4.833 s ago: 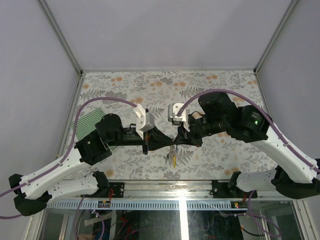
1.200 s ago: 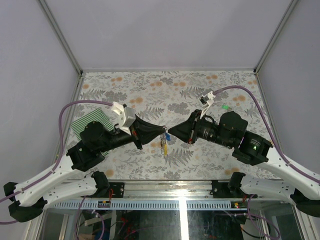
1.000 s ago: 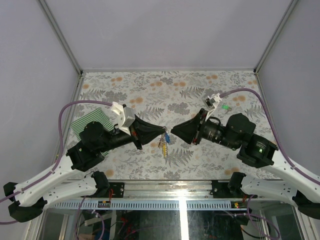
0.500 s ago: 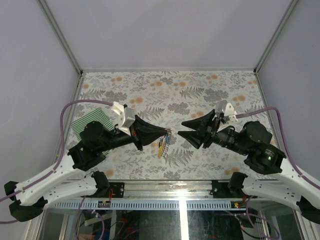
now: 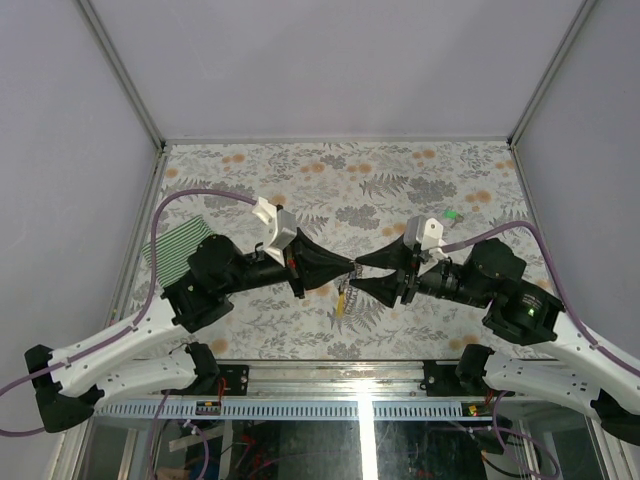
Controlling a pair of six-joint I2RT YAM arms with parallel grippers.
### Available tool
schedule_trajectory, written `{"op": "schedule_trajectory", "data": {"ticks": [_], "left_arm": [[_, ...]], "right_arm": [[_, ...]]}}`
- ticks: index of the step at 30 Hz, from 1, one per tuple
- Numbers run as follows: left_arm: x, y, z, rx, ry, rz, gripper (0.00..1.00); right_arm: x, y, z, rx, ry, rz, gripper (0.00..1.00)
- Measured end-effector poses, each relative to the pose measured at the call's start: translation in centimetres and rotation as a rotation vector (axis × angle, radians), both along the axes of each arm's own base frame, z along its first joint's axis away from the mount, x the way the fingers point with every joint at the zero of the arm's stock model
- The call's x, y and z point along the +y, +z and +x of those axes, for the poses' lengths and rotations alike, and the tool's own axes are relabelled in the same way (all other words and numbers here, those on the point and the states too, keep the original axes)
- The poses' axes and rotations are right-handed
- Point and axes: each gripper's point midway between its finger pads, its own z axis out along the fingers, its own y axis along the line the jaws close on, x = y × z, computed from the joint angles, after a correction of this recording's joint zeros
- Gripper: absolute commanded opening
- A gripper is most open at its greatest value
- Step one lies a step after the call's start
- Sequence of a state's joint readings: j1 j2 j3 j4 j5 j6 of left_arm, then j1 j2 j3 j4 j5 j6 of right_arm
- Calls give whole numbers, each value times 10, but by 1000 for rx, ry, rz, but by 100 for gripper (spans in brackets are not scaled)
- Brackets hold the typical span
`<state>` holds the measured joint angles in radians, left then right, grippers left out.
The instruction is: Put the keys on the keyring
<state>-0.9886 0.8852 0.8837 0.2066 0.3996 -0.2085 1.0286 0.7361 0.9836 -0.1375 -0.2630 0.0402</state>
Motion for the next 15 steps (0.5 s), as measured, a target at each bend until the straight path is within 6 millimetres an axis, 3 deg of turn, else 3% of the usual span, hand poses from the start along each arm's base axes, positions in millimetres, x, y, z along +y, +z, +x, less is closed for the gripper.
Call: {"op": "schedule_trajectory", "data": {"ticks": [10, 15], "left_arm": [[3, 4, -5, -1, -15, -13, 0], [7, 11, -14, -11, -50, -29, 0]], "right_arm": [[6, -1, -14, -10, 95, -6, 50], [11, 11, -22, -37, 151, 38, 47]]}}
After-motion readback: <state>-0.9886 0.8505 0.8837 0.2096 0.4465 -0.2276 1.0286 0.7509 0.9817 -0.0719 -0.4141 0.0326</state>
